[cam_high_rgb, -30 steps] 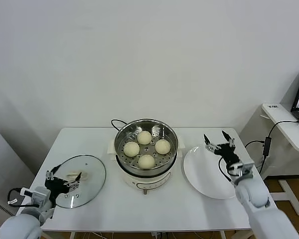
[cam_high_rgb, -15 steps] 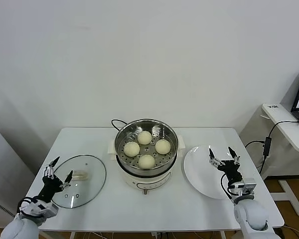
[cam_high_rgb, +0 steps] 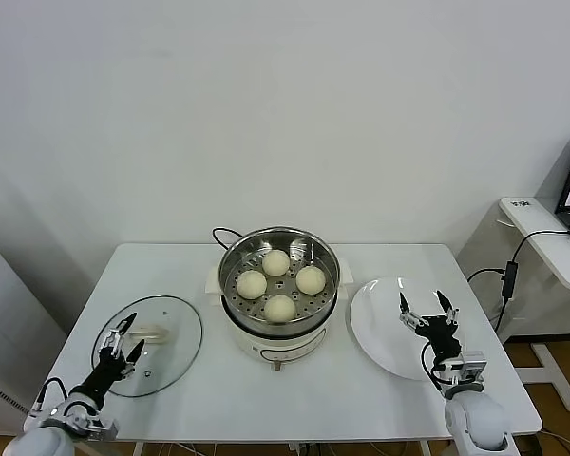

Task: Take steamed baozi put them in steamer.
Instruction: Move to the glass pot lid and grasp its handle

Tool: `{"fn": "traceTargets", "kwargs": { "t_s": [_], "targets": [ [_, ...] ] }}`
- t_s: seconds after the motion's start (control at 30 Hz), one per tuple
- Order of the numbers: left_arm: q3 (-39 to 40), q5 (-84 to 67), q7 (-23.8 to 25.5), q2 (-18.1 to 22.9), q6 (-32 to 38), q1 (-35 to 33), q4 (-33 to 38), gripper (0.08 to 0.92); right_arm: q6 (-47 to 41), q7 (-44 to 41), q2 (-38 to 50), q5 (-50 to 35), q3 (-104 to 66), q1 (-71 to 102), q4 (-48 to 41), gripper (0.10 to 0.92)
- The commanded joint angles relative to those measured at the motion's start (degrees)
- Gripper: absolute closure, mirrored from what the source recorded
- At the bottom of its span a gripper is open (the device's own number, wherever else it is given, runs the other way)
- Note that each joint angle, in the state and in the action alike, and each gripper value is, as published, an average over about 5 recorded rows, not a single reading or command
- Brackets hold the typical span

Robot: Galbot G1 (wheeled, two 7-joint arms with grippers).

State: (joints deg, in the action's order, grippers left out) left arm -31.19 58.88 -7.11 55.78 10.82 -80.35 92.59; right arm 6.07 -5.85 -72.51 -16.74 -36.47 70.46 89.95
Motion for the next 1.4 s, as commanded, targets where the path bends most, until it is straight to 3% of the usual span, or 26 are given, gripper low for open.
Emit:
{"fn": "traceTargets", "kwargs": {
  "t_s": [0.03,0.33,0.73,1.4],
  "targets": [
    [-0.05,10.77,-1.73,2.41,3.82,4.07,-5.66,0.177,0.51,-0.85,-0.75,1.67,-0.76,0.90,-0.38,0.203],
    [-0.02,11.22,-2.10,3.68,2.97,8.50,-8.93,0.177,1.11,-1.61,-0.88,2.59,-1.07,1.02,-1.32,0.203],
    [0.00,10.08,-1.97,5.49,2.41,9.08,-9.48,0.196,1.18,-1.91,-0.87,3.00,-0.89,0.05,-2.51,0.203],
    [-2.47,5.94,-3.60,5.29,1.98,7.62,-3.55,0.755,1.06,-2.03,-0.76,3.03,-0.98,-0.55,-2.45,0.203]
  ]
}}
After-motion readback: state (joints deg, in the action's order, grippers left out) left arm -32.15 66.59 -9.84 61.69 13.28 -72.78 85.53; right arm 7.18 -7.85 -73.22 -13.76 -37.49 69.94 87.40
